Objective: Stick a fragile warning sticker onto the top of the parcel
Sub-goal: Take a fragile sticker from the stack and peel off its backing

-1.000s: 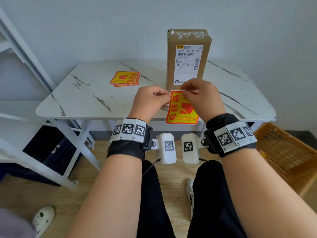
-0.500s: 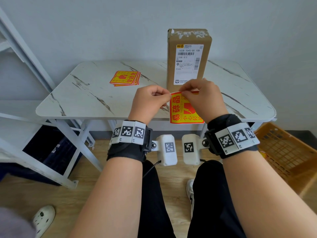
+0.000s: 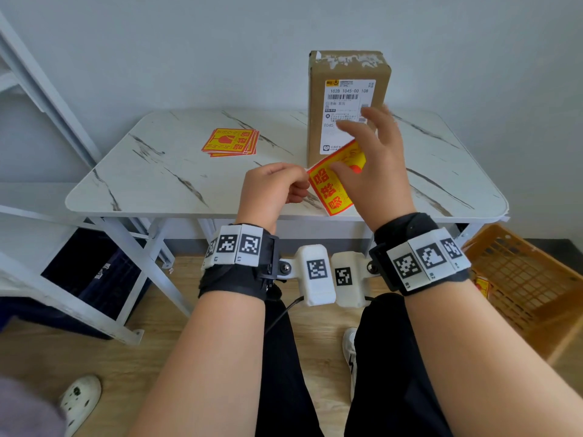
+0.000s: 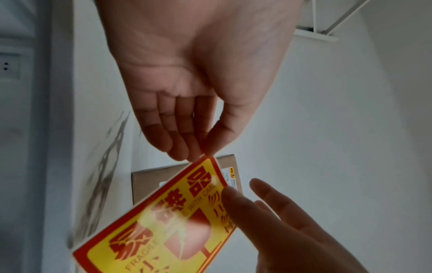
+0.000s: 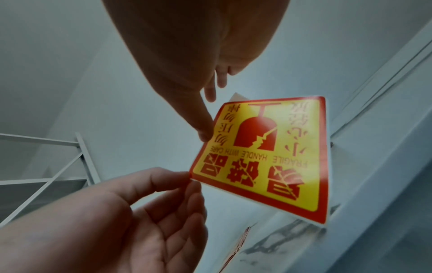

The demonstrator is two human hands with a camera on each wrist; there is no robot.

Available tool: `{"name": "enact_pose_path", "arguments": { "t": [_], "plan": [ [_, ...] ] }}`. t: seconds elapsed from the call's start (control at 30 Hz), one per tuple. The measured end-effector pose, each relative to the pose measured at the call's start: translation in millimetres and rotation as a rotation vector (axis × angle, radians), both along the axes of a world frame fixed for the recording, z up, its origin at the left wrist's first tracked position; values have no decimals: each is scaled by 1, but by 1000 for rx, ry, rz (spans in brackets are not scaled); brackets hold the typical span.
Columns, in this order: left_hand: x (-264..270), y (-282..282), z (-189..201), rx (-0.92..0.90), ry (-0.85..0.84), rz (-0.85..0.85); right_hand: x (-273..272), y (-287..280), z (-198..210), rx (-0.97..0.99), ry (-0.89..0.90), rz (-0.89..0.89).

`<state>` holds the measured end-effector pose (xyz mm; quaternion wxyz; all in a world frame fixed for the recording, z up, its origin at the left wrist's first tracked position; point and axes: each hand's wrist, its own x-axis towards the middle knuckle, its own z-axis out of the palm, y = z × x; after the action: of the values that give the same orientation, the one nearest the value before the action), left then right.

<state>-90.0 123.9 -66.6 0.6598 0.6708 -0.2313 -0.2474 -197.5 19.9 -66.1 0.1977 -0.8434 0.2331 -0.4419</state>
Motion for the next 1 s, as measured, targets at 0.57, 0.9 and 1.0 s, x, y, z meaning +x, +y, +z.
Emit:
{"name": "enact_pose_path", "arguments": {
  "t": [0.57,0.9,1.0],
  "plan": [
    [-4,-2,-1,28,-36,-21,7,4,-7,62,136,87],
    [-5,-5,-1,69,-106,-14,5,3,-8,57,127,91],
    [-5,-5,-2,77,-115,-19,5,2,-8,54,122,87]
  ]
}}
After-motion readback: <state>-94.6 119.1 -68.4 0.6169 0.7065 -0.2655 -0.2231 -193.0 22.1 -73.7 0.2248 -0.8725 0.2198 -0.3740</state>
